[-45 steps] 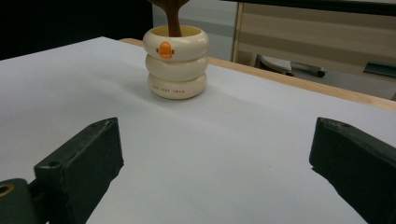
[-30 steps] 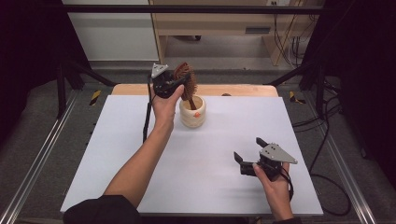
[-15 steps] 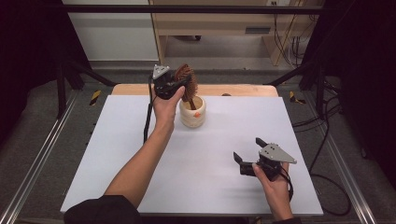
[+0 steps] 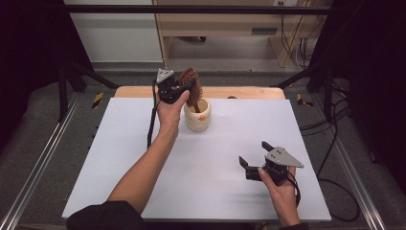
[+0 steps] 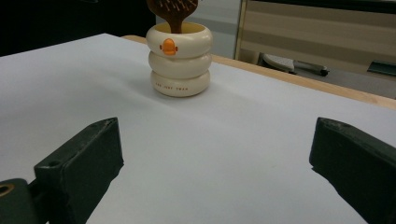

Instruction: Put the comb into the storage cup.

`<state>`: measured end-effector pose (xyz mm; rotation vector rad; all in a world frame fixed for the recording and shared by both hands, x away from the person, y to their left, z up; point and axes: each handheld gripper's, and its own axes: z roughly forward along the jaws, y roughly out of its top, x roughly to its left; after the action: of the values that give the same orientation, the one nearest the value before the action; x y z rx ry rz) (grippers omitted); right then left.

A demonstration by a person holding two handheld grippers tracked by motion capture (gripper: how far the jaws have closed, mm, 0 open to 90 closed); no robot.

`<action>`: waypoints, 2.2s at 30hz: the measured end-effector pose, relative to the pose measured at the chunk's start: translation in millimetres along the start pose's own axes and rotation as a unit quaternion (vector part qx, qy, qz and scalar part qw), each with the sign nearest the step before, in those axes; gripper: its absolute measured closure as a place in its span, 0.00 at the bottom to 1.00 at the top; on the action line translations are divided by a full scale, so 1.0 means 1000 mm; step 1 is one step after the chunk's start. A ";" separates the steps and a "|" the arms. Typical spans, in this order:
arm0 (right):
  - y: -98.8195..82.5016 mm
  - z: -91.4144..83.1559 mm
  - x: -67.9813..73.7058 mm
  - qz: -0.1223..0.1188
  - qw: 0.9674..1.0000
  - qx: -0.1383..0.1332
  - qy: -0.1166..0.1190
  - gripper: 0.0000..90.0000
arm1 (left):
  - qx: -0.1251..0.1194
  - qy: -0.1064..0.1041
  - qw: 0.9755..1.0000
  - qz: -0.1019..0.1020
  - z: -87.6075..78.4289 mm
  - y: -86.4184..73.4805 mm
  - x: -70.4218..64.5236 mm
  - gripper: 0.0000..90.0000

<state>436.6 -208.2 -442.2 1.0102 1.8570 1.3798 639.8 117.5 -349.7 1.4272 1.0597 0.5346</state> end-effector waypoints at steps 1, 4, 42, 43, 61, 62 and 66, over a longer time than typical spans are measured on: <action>0.000 0.000 0.000 0.000 1.000 0.000 0.000 0.03 | 0.000 0.000 1.000 -0.001 0.000 0.000 0.000 0.57; 0.000 0.000 0.000 -0.001 1.000 0.000 0.000 0.03 | 0.000 0.000 1.000 -0.003 0.000 -0.001 0.000 0.57; 0.000 0.001 0.001 -0.002 1.000 0.003 0.004 0.03 | -0.004 -0.008 0.999 -0.035 0.001 -0.009 0.000 0.57; 0.000 0.001 0.001 -0.002 1.000 0.003 0.004 0.03 | -0.004 -0.009 0.999 -0.035 0.001 -0.009 0.000 0.57; 0.000 0.002 0.002 -0.003 1.000 0.005 0.005 0.03 | -0.008 -0.009 0.999 -0.039 0.000 -0.010 0.002 0.57; 0.000 0.002 0.002 -0.003 1.000 0.005 0.005 0.03 | -0.007 -0.009 0.999 -0.039 0.000 -0.011 0.002 0.57; -0.001 0.002 0.002 -0.003 1.000 0.005 0.006 0.03 | -0.007 -0.008 0.999 -0.042 0.000 -0.011 0.003 0.57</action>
<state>437.0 -205.6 -443.2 1.0025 1.8758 1.3761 638.1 118.9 -360.8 1.3666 1.0957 0.4687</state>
